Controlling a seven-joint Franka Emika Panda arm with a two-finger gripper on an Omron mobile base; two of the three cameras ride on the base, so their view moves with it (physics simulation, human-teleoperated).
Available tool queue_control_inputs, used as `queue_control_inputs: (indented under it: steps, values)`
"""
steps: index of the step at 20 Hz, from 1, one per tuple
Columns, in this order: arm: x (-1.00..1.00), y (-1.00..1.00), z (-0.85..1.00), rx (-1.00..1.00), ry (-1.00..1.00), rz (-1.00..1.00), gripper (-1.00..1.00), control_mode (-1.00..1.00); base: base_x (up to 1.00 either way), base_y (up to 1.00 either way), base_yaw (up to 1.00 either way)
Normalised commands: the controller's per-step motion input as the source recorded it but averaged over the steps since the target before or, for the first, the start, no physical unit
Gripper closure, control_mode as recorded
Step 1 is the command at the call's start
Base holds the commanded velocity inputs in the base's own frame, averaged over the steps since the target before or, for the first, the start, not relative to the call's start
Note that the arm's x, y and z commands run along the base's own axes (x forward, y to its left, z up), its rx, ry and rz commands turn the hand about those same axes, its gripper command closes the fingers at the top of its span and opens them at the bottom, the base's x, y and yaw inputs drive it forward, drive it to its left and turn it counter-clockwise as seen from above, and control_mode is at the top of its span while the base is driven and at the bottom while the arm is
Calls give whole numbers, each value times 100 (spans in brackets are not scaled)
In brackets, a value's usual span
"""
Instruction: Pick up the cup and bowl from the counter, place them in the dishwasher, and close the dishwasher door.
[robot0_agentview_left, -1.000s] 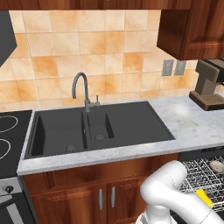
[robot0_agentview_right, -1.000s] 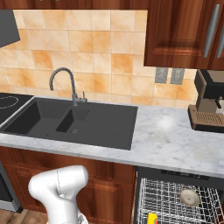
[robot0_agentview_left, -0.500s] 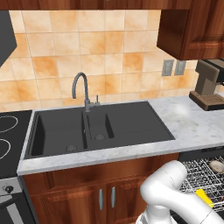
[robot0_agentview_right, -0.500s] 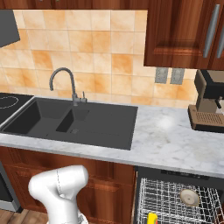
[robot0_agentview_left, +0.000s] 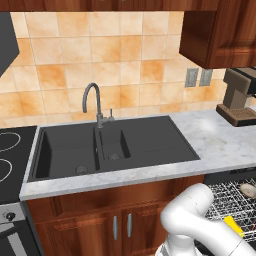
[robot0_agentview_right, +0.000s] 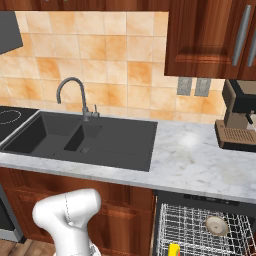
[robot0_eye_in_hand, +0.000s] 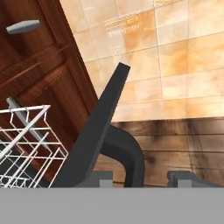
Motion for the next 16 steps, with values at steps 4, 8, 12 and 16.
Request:
queue_control_inputs:
  steps: [4,8,12,16]
  values:
    - [97,18,-60,-12,-1,1,-100,-100,0,0,0]
    - [100,24,-77,-10,0,4,-100,-100,0,0,0]
    - [100,29,-75,-3,0,5,-100,-100,0,0,0]
    - [100,37,-68,0,0,4,-100,-100,0,0,0]
